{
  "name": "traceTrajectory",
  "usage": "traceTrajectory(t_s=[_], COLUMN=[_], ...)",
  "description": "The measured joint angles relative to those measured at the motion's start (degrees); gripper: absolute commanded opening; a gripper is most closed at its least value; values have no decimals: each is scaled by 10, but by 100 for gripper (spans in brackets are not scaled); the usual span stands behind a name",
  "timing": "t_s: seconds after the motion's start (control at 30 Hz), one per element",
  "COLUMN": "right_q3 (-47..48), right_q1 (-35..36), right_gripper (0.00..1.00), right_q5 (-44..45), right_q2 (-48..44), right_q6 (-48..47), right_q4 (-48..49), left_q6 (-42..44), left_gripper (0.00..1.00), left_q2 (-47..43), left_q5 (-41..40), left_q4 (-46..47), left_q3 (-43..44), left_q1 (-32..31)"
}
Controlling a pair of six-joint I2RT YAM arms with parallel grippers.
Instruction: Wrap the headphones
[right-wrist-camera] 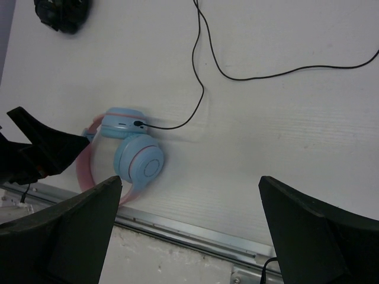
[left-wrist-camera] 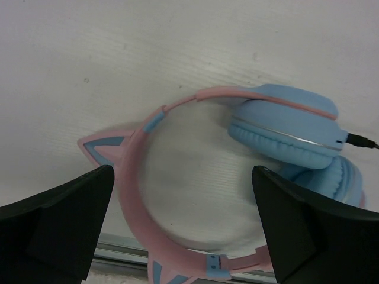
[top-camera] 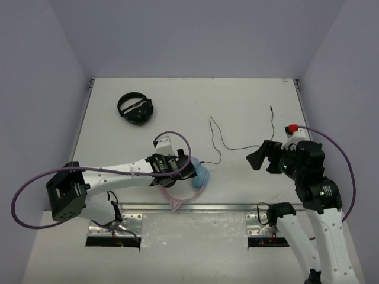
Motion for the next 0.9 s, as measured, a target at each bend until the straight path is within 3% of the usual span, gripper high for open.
traceTrajectory(t_s=[0.33, 0.47, 0.5, 0.57, 0.6, 0.67, 0.7, 0.8, 0.9], right_q3=[-2, -4, -6, -13, -20, -39, -51, -93, -159], right_q1=[0, 0, 0, 0, 0, 0, 0, 0, 0], right_gripper=[99, 99, 99, 99, 99, 99, 99, 99, 99], right_q5=[-26, -38, -42, -51, -58, -73, -80, -107, -156], right_q2=[-10, -10, -10, -10, -10, -11, -11, -6, 0], right_q6=[3, 7, 10, 18, 23, 35, 41, 60, 80], right_q4=[10, 14, 15, 26, 35, 57, 69, 116, 230], left_q6=[-153, -185, -188, -186, -183, -179, -179, -183, -183], left_gripper=[92, 67, 54, 40, 26, 14, 2, 0, 0], left_q2=[22, 55, 58, 65, 67, 69, 69, 56, 24], left_q5=[33, 33, 32, 31, 31, 31, 31, 31, 12], left_q4=[0, 17, 25, 33, 37, 42, 42, 33, -42], left_q3=[-138, -146, -144, -139, -137, -136, -135, -132, -99], left_q1=[-49, -49, -49, -49, -49, -49, -49, -49, -49])
